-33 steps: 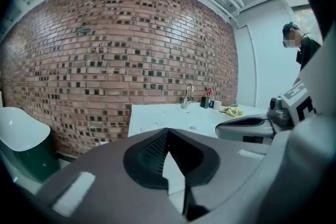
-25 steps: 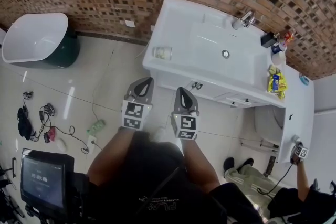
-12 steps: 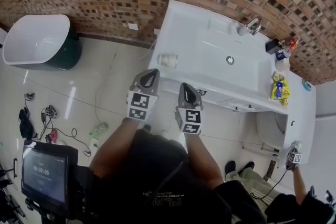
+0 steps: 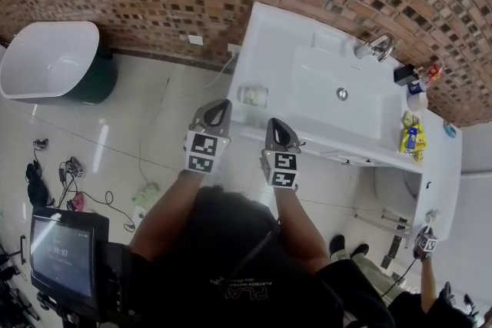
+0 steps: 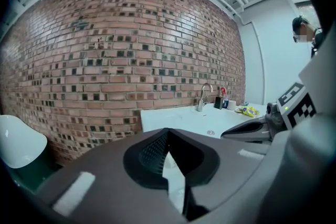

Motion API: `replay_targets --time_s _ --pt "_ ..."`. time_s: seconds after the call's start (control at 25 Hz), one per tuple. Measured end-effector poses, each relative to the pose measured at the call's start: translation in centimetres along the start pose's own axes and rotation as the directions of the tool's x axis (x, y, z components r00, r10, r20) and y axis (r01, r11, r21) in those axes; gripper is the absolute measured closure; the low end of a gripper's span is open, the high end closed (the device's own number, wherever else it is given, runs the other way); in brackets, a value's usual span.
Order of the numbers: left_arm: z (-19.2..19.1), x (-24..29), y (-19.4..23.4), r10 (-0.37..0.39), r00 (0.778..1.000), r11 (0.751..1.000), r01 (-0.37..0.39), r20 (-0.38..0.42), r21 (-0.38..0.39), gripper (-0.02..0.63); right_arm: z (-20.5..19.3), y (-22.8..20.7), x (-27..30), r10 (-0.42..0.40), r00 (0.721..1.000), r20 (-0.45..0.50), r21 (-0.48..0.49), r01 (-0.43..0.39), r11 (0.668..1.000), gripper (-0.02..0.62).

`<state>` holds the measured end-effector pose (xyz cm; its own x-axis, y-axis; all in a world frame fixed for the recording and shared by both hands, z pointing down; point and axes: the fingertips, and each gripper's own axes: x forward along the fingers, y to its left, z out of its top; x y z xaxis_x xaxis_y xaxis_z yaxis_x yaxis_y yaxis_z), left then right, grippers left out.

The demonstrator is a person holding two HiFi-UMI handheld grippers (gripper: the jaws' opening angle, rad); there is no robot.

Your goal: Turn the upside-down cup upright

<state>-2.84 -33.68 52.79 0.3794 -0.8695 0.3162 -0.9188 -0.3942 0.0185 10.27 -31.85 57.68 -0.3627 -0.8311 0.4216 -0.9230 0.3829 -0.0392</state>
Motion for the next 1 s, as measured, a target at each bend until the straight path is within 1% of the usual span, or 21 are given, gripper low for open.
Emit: replay_targets --time_s 0.16,0.28,0.44,0.56,0.68,0.88,1.0 --pt "-0.8 0.9 1.4 -0.008 1.0 1.0 0.008 -0.014 -0.013 0.607 -1.1 0.0 2.4 0.003 0.997 -0.073 0.021 -0.002 1.0 0.58" --pt "-1.5 1.6 2.4 -0.008 1.0 1.0 0.007 -0.026 -0.029 0.608 -1.2 0.1 3.8 0.004 0.995 -0.096 0.022 -0.002 1.0 0.58" --pt "-2.2 1.7 2.6 -0.002 0.999 0.999 0.001 -0.039 -0.044 0.607 -1.5 -0.8 4.4 -0.02 0.992 -0.124 0.016 0.022 1.0 0.578" --pt "-2.6 1.6 2.6 -0.004 0.999 0.999 0.001 -0.046 -0.048 0.607 -2.0 -1.3 4.7 -0.025 0.989 -0.146 0.018 0.028 0.999 0.563" --pt "-2.9 1.8 2.6 -0.012 0.998 0.999 0.009 -0.054 -0.051 0.607 -2.5 -1.8 5.3 -0.015 0.983 -0.181 0.034 0.021 0.999 0.545" --pt "-3.3 2.7 4.3 -0.021 0.998 0.998 0.018 -0.063 -0.056 0.607 -3.1 -1.3 7.9 0.022 0.973 -0.229 0.064 -0.007 0.998 0.505" --pt "-3.2 2.7 4.3 -0.019 0.998 0.998 0.016 -0.061 -0.053 0.607 -3.4 -1.6 8.2 0.035 0.97 -0.239 0.076 -0.017 0.997 0.502"
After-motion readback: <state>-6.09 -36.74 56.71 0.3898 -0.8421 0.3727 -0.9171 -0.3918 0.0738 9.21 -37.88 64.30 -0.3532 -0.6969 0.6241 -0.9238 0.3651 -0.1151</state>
